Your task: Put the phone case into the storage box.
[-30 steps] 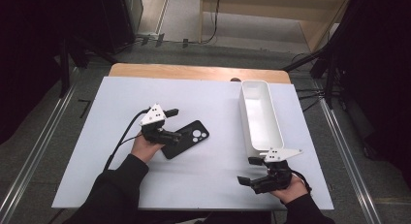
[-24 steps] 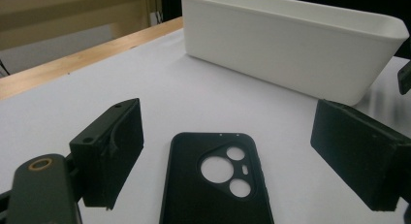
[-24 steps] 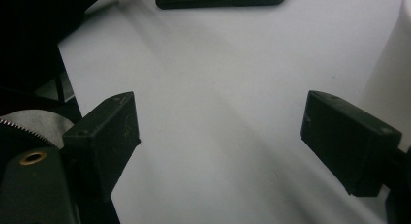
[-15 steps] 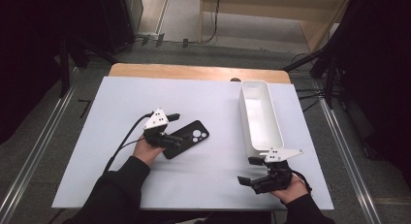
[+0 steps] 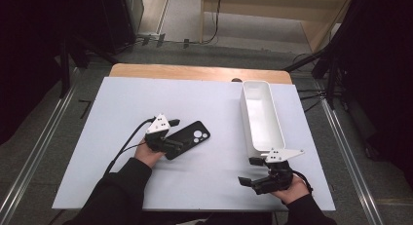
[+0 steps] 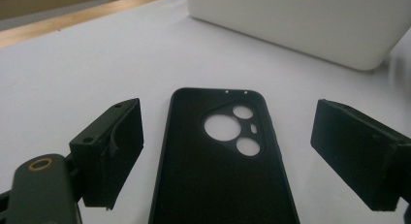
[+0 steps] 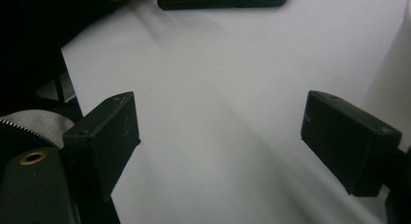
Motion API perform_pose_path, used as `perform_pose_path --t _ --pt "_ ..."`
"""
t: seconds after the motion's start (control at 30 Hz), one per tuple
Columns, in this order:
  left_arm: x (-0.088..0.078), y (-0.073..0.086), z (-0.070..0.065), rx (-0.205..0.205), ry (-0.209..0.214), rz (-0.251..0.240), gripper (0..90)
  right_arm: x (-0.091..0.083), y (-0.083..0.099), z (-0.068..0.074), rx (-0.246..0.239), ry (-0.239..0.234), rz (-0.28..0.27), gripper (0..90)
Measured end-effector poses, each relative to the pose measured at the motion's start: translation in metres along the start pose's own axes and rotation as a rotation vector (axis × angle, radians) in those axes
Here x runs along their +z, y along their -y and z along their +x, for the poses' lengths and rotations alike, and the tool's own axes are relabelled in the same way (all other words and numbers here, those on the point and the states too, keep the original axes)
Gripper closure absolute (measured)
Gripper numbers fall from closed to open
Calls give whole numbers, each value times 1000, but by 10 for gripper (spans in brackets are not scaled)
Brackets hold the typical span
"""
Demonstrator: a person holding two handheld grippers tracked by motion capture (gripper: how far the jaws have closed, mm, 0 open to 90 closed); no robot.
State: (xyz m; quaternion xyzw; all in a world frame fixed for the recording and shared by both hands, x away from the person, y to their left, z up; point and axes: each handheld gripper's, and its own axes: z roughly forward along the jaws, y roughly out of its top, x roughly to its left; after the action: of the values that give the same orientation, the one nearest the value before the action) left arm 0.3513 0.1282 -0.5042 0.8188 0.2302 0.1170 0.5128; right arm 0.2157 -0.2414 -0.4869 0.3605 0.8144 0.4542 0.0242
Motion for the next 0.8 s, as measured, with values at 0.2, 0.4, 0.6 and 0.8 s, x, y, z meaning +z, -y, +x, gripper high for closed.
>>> perform_pose_path --t 0.2,0.4,0.6,0.8 --pt "1 0 0 -8 -14 18 116 0 0 0 2 1 2 123" --pt "1 0 1 -14 -23 56 117 1 0 1 3 -2 5 123" --pt "2 0 -1 16 -47 123 117 1 0 1 6 -3 9 123" --pt "6 0 -3 43 -51 191 117 1 0 1 5 -3 10 123"
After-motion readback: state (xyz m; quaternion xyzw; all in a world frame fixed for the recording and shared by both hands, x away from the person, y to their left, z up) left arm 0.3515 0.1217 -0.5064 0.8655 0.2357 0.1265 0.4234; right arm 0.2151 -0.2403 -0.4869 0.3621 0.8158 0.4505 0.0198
